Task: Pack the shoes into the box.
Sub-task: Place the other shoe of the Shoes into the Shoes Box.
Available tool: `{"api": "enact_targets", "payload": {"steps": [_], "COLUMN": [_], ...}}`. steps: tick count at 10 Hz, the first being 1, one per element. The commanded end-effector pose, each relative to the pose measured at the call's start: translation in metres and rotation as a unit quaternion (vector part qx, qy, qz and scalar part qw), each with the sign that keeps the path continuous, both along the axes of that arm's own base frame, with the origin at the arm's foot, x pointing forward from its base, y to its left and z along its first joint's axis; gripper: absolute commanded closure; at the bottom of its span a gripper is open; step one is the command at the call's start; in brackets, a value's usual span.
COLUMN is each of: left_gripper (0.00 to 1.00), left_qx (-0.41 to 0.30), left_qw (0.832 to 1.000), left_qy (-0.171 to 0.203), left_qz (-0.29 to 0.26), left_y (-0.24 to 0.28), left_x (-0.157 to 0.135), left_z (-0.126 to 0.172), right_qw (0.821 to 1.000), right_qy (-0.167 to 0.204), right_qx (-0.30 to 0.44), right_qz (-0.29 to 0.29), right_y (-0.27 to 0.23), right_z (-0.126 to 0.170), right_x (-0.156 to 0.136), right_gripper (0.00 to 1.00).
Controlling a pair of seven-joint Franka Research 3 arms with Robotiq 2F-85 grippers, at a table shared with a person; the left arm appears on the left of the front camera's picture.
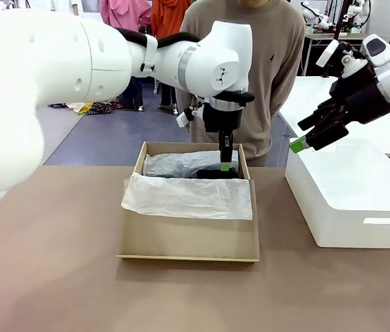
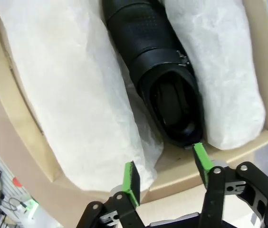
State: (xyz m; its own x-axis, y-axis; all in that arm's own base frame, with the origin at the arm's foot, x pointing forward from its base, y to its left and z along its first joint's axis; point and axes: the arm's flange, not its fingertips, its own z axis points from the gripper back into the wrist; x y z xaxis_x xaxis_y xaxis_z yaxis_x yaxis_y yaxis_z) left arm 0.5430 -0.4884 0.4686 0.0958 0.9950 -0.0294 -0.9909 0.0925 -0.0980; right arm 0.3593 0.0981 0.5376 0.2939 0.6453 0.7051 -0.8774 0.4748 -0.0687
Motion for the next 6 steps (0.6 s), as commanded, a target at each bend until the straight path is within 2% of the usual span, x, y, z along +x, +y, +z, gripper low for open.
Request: {"api": "enact_targets", "payload": {"steps": [1, 3, 4, 6], "left_gripper": [0.00, 0.00, 0.00, 0.00], "left_qx": [0.023, 0.021, 0.004, 0.004], "left_qw": [0.999, 0.999, 1.000, 1.000], "left_qy": [-0.001, -0.009, -0.006, -0.006], "left_qz": [0.033, 0.023, 0.003, 0.003], "left_y": [0.006, 0.019, 0.009, 0.009], "left_x": [-0.006, -0.014, -0.006, -0.006], "left_z": [0.028, 0.045, 0.031, 0.031], "right_qw": [1.000, 1.000, 1.000, 1.000], "right_qy": [-0.004, -0.004, -0.004, -0.004], "right_qx": [0.009, 0.009, 0.009, 0.009], "right_qz": [0.009, 0.009, 0.009, 0.009], "right_y": [0.000, 0.000, 0.000, 0.000], "right_z": [-0.001, -0.001, -0.001, -0.001], "right_x": [0.003, 0.003, 0.003, 0.003], "right_gripper": [0.00, 0.00, 0.00, 0.00]}}
